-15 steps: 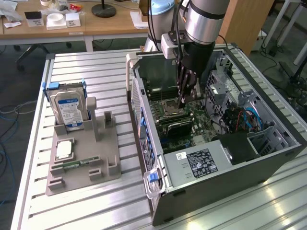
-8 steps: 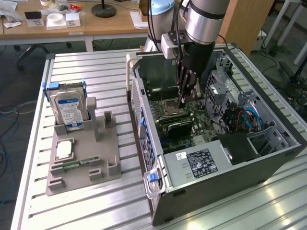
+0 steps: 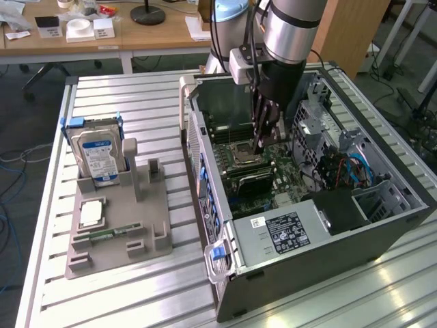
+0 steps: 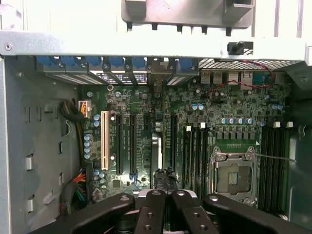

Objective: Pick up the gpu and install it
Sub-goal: 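Press down on the gpu until it lock into place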

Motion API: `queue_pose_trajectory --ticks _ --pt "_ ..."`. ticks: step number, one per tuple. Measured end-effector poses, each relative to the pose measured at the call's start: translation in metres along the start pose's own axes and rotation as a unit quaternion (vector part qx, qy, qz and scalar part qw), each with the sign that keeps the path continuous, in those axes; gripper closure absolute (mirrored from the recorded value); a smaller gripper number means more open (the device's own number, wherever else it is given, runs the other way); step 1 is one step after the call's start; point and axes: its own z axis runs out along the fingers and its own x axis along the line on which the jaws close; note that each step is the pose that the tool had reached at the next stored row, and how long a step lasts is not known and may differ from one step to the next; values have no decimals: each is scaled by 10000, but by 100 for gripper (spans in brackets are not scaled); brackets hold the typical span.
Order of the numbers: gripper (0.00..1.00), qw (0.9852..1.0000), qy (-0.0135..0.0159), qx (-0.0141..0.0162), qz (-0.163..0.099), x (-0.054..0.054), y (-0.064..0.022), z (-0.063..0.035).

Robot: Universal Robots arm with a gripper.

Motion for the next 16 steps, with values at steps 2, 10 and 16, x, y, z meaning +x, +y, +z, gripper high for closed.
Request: queue_pose_trajectory --ticks 2,10,16 --pt "89 10000 0 0 0 1 -1 29" --pt "89 10000 -1 0 0 -6 -1 111" --pt "89 10000 -58 -1 -1 -39 -1 155"
